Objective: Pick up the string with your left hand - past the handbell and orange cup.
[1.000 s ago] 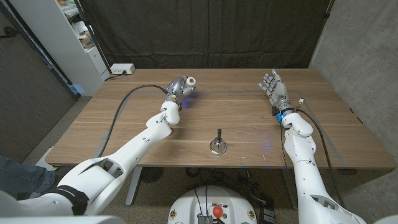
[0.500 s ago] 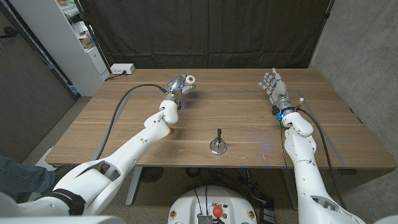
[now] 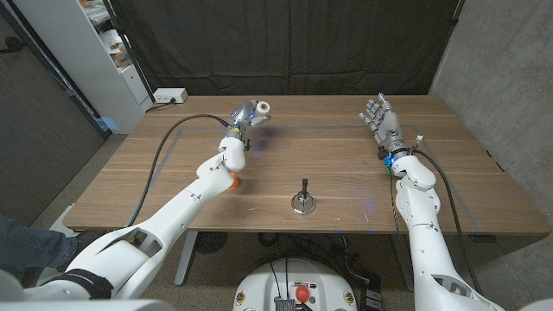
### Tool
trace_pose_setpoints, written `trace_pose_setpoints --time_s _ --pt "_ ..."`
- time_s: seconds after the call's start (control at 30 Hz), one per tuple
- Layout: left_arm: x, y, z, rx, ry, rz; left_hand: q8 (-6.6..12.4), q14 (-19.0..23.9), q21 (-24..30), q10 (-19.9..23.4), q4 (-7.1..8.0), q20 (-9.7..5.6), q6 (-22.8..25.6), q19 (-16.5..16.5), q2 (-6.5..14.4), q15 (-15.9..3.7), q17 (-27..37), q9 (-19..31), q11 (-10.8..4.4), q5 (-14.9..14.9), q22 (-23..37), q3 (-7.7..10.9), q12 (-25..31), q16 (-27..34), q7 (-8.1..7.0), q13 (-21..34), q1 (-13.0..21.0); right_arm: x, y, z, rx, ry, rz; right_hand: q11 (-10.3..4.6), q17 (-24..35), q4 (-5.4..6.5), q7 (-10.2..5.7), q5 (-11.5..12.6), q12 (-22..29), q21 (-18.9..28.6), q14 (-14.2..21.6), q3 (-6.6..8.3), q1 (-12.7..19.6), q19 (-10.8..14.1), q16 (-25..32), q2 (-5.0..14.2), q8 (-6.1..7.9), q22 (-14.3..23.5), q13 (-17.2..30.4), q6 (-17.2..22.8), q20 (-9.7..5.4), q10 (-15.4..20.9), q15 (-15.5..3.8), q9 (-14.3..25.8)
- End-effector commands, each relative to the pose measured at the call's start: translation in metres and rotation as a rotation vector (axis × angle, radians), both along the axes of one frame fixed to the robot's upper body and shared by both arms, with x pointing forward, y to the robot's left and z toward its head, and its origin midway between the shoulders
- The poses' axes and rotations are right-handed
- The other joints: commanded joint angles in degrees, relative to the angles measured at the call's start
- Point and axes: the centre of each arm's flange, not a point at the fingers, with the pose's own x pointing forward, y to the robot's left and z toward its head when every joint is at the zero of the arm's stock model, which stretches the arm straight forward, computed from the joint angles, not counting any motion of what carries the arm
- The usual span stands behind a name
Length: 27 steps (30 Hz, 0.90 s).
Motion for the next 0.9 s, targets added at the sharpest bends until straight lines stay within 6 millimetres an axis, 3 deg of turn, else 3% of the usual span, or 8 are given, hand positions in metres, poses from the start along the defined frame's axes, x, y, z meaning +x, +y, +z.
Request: trace_pose_setpoints --time_s 0.03,0.9 --pt "-0.012 0.002 0.007 -0.012 -0.027 -0.011 0.56 0.41 0.27 1.0 0.06 -0.62 2.68 0.16 3.19 -2.04 0.15 0.24 -0.39 0.4 0.26 0.34 0.51 0.1 -0.83 0.2 2.71 -0.004 0.001 0.002 0.001 -0.007 0.001 -0.16 0.14 0.11 -0.08 0.3 0.09 -0.29 0.37 -0.09 0.5 0.42 -0.23 0.36 -0.01 0.13 0.18 0.62 0.03 0.57 -0.01 0.12" --pt "-0.041 0.013 0.029 -0.051 -0.077 -0.022 1.05 1.57 0.87 2.27 0.0 -0.96 4.29 0.56 3.45 -1.84 0.25 0.24 -0.34 0.55 0.3 0.53 0.77 0.44 -0.62 0.7 3.17 -0.013 0.005 0.005 -0.004 -0.02 -0.007 -0.04 0.15 0.03 -0.02 0.35 0.08 -1.04 0.51 -0.3 0.51 0.72 -0.25 0.48 0.01 0.14 0.18 0.73 0.03 0.67 -0.01 0.12"
